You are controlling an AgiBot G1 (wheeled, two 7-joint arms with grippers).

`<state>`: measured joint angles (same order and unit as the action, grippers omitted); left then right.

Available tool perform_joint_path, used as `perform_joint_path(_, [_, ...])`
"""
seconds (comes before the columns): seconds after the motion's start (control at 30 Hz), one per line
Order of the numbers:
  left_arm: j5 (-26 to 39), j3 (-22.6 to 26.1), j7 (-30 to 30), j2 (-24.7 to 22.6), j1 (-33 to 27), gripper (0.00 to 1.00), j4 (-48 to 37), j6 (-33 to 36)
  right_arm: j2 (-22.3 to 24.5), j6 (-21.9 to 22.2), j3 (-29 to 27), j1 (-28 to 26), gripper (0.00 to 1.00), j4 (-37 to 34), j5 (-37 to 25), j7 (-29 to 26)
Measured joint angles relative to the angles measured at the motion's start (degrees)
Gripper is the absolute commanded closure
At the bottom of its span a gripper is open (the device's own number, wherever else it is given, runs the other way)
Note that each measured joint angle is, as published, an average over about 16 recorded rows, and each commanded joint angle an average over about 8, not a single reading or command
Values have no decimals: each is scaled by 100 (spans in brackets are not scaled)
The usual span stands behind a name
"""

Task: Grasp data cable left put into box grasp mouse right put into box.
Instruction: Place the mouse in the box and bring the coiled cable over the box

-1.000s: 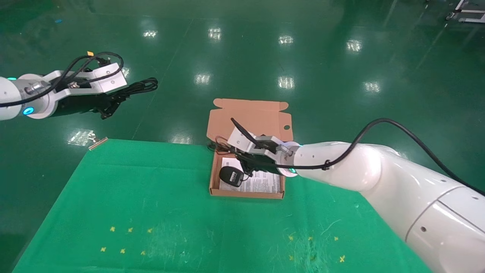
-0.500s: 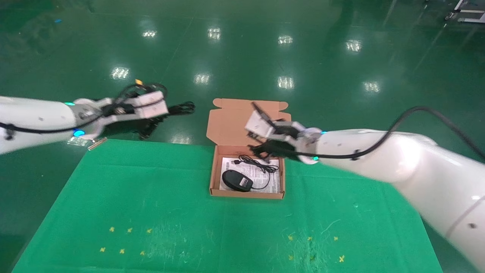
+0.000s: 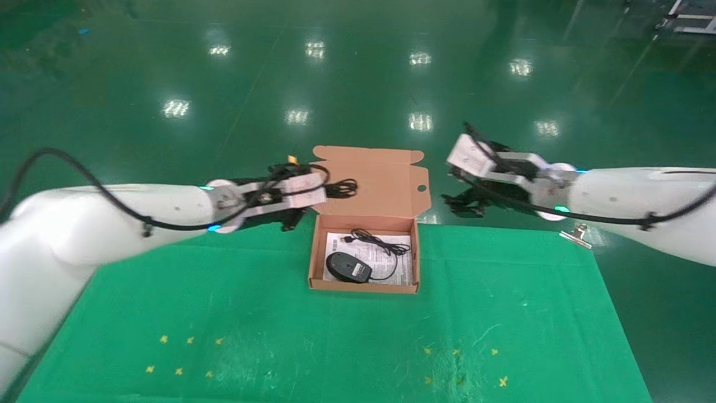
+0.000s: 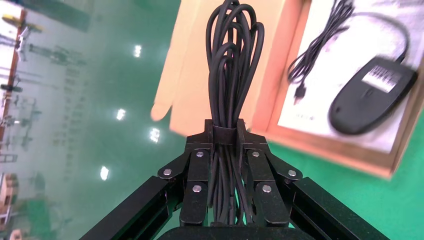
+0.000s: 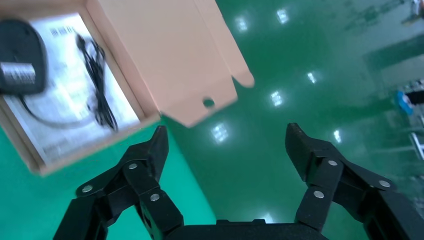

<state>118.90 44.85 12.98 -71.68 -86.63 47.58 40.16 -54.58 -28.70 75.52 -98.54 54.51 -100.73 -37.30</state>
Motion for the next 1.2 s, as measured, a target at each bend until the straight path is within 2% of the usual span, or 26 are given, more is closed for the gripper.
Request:
perform_joint_path(0.33, [-492, 287, -632, -546, 68, 100, -570, -415, 702, -257, 78, -118, 0, 824, -812, -924])
perform_joint_path(0.73, [-1173, 1179, -794, -673, 40, 100, -747, -819, 912, -476, 75, -112, 0, 1396, -1653, -1849])
perform_joint_path(1.0, [-1444, 1635, -722, -683, -50, 0, -844, -971, 941, -540, 60, -87, 0, 1561, -1941, -2137])
perform_joint_path(1.2, [-1497, 1724, -703, -685, -78, 0, -877, -993, 949, -557, 56, -82, 0, 1593, -1993, -2183])
